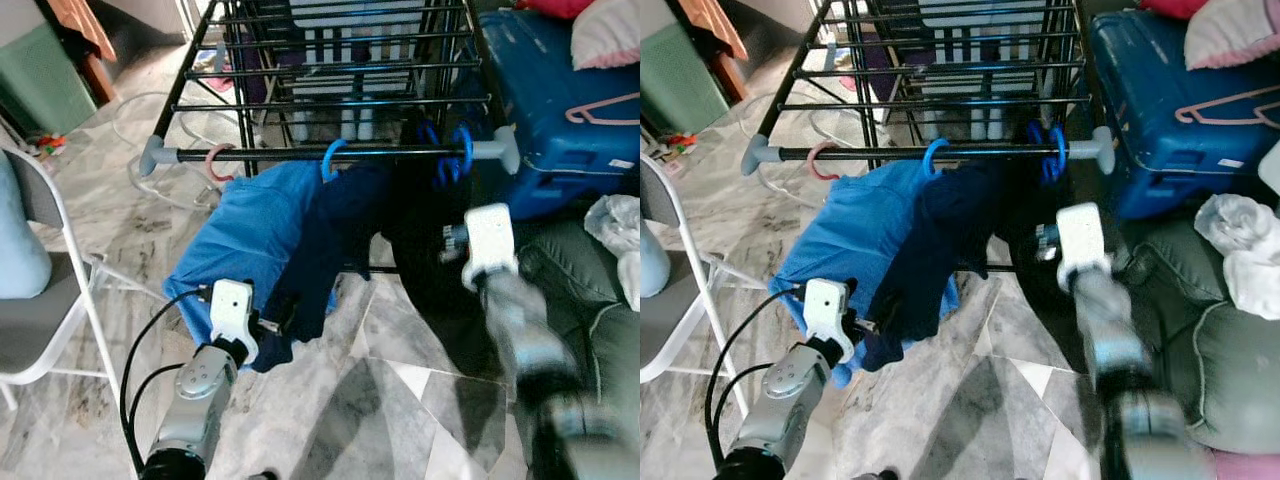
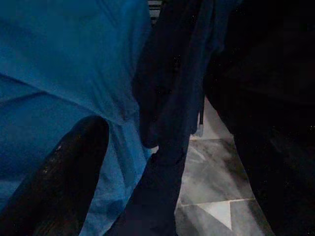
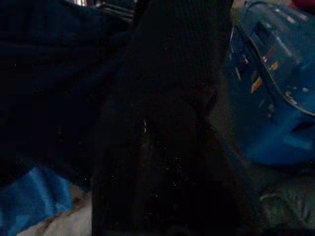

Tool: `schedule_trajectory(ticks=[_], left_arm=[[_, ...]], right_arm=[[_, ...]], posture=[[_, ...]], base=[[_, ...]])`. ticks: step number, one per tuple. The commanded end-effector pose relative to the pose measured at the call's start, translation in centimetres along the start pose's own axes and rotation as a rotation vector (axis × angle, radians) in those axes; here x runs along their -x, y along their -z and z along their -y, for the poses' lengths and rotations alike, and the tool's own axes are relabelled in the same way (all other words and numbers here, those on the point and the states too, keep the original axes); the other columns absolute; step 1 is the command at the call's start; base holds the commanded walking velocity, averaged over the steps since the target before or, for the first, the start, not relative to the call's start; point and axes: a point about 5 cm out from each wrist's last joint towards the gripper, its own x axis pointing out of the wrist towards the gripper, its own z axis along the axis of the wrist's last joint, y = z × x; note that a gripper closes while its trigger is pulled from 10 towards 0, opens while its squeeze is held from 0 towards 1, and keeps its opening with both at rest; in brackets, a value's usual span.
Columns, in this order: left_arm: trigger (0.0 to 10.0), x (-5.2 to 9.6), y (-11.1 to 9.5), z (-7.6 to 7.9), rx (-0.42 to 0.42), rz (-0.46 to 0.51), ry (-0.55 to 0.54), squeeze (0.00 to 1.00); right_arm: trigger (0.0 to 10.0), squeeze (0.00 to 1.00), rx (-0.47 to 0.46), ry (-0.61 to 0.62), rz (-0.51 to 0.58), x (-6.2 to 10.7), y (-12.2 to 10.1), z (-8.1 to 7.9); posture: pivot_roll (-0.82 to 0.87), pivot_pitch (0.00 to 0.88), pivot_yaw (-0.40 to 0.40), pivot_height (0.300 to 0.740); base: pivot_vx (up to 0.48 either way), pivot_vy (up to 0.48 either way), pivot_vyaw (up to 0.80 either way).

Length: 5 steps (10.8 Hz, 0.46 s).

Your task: Hang hanger

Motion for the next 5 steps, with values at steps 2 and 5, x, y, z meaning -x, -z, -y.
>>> schedule_trajectory(ticks=[2,5], left_arm=[[10.0,0.3,0.6,-0.4,-0.007,-0.029,-0.019,0.0],[10.0,0.0,1.1,-0.8,0.004,-0.08,-0.074,0.0]], right_arm=[[4.6,0.0,-0.003,-0.004,0.037,2.7,0.9,-0.9],[10.0,0.0,-0.069,0.03,-0.006,7.4,2.6,-2.8]], posture=[[-0.11,0.128,0.106,0.74],[-0.14,0.116,0.107,0.74]], base=[[0.0,0.0,0.0],[0.0,0.0,0.0]])
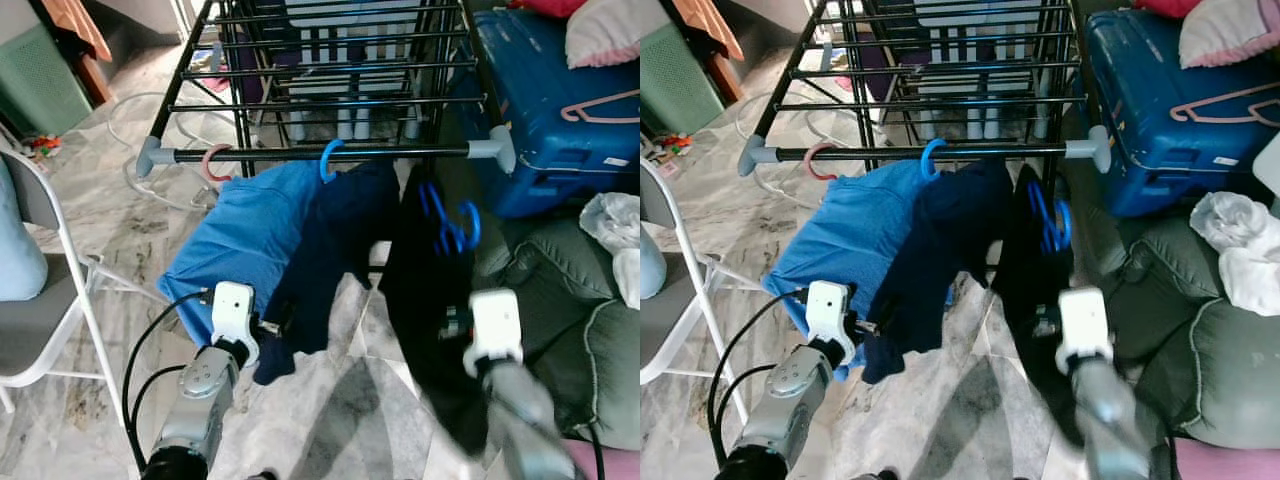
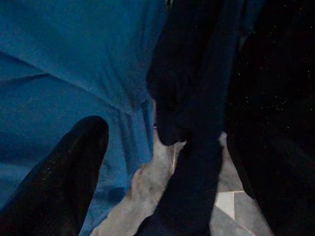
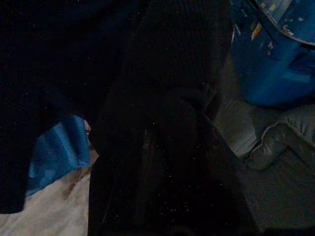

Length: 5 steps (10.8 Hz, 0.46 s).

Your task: Hang hanger

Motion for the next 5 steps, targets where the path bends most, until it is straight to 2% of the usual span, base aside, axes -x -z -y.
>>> schedule_trajectory(ticks=[1,2,3,5], left_arm=[[10.0,0.1,0.3,-0.5,-0.012,-0.026,-0.024,0.0],[10.0,0.0,0.3,-0.5,-0.016,-0.027,-0.022,0.0],[10.0,-0.1,0.3,-0.5,-0.022,-0.028,-0.024,0.0],[10.0,-0.2,0.6,-0.4,-0.033,-0.038,-0.041,0.0]], right_arm=[[10.0,0.0,-0.006,0.0,0.042,0.2,-0.9,-0.7],[10.0,0.0,-0.008,-0.002,0.035,0.4,-0.7,-1.0],[10.0,0.0,-0.03,-0.017,0.003,1.1,-0.2,-1.9],[10.0,0.0,-0.033,-0.029,-0.033,1.3,0.1,-2.1]], posture=[[-0.14,0.112,0.107,0.74],[-0.14,0.112,0.107,0.74],[-0.14,0.107,0.107,0.74],[-0.14,0.1,0.092,0.74]], base=[[0.0,0.0,0.0],[0.0,0.0,0.0],[0.0,0.0,0.0],[-0.3,0.0,0.0]])
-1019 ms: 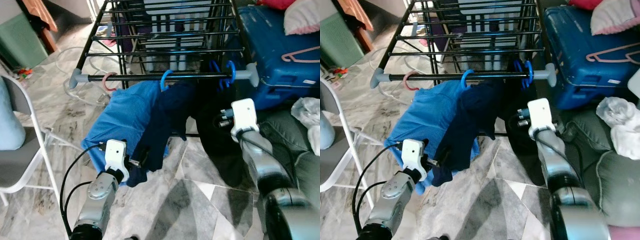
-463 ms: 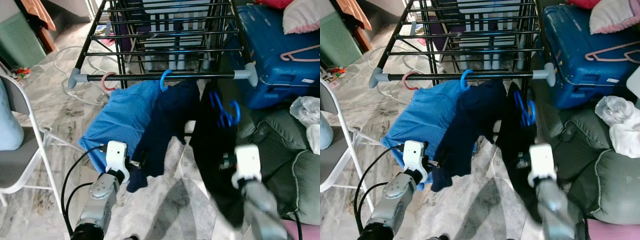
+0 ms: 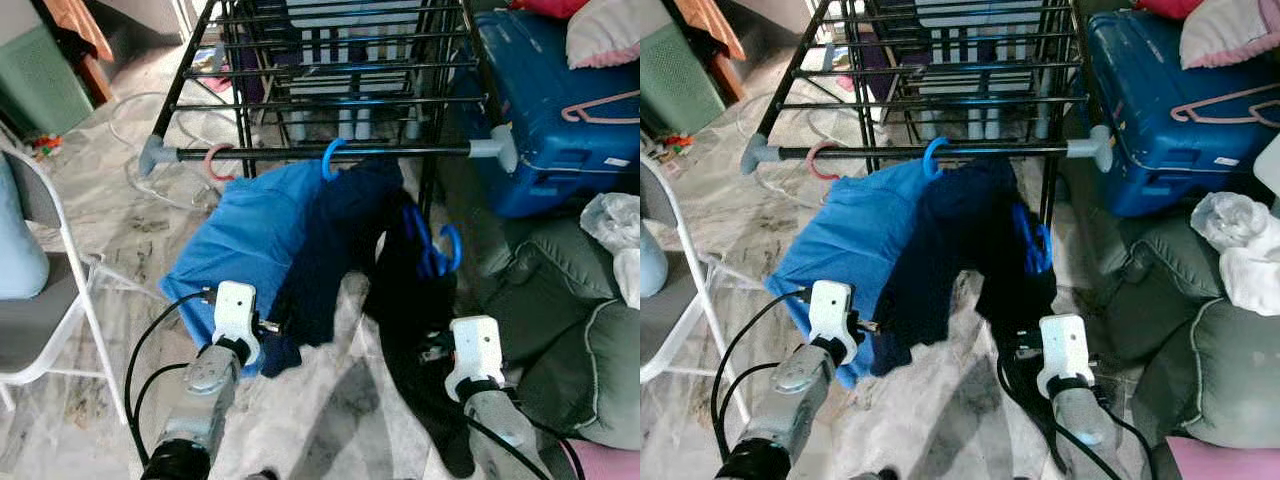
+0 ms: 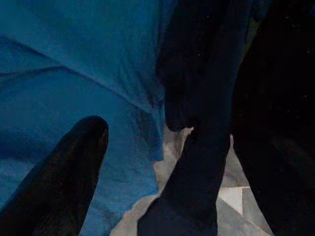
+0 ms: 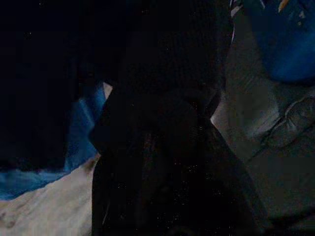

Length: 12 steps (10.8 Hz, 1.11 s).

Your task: Hang hanger

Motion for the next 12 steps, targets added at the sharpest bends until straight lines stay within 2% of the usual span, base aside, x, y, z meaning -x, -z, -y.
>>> schedule_trajectory(ticks=[1,4,9,12], left_arm=[[10.0,0.3,0.6,-0.3,-0.014,-0.023,-0.011,0.0],[10.0,0.5,0.8,-0.5,-0.014,-0.024,-0.031,0.0],[10.0,0.0,0.9,-0.3,-0.009,-0.023,-0.039,0.0],[10.0,0.1,1.3,-0.4,-0.016,-0.032,-0.038,0.0]], right_arm=[[10.0,0.0,-0.002,0.002,0.046,-0.3,-1.1,0.1],[10.0,0.0,0.003,0.0,0.033,-0.6,-1.4,0.5],[10.0,0.0,0.021,-0.002,0.047,-1.3,-2.1,0.4],[10.0,0.0,0.017,-0.015,0.03,-1.1,-1.8,0.1]], posture=[[-0.13,0.099,0.091,0.74],[-0.13,0.102,0.086,0.74],[-0.16,0.122,0.085,0.74],[-0.16,0.136,0.086,0.74]], base=[[-0.326,0.0,0.0],[-0.325,0.0,0.0],[-0.322,0.0,0.0],[-0.325,0.0,0.0]])
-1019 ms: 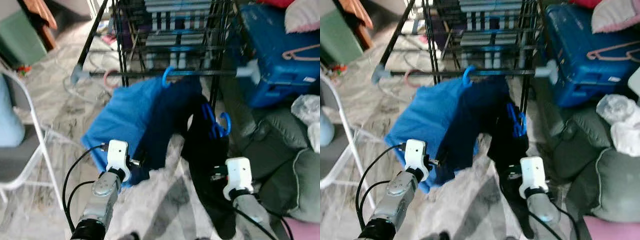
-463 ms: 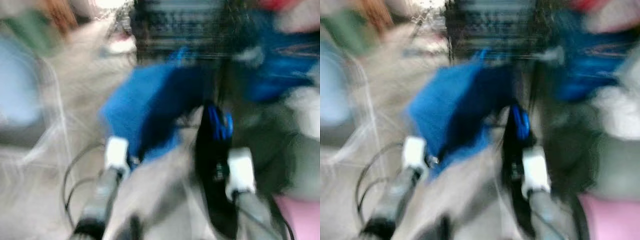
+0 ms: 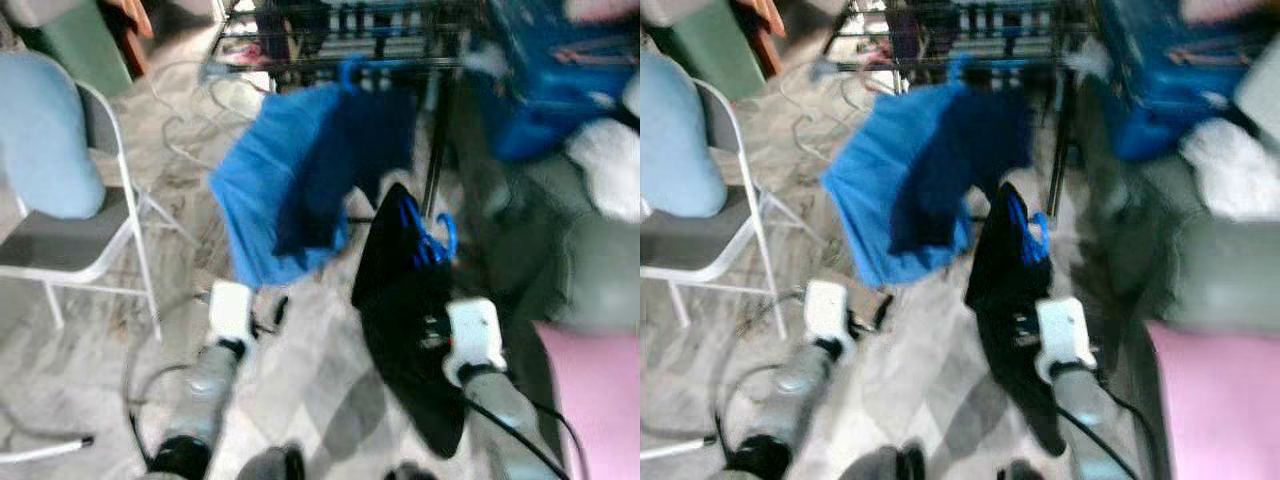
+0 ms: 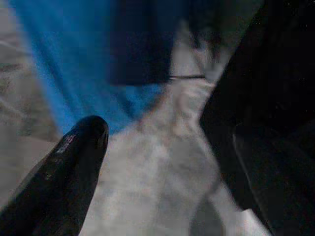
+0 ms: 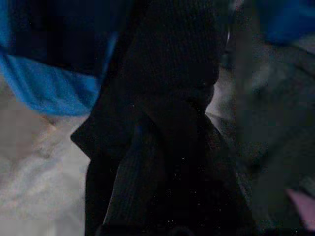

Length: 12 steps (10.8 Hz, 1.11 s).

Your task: Hang hanger

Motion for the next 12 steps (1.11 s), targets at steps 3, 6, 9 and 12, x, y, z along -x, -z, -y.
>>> schedule_trajectory(ticks=[3,6,9,12], left_arm=[[10.0,0.4,0.1,-1.2,-0.016,-0.007,-0.022,0.0],[10.0,0.2,-0.1,-1.5,-0.007,0.001,-0.026,0.0],[10.0,0.4,0.3,-1.6,0.017,-0.017,-0.042,0.0],[10.0,0.5,0.5,-1.7,0.01,-0.024,-0.044,0.0]], right_arm=[[10.0,0.0,-0.03,-0.039,0.047,-0.2,-1.0,-1.4],[10.0,0.0,-0.02,-0.073,0.069,-0.2,-1.4,-1.8],[10.0,0.0,-0.027,-0.096,0.063,0.0,-1.2,-2.1],[10.0,0.0,-0.021,-0.107,0.063,-0.1,-1.2,-2.1]], posture=[[-0.15,0.145,0.089,0.74],[-0.14,0.147,0.09,0.74],[-0.14,0.146,0.08,0.74],[-0.13,0.145,0.077,0.74]], base=[[-0.201,0.0,0.0],[0.0,0.0,0.27],[0.0,0.0,0.79],[0.0,0.302,0.79]])
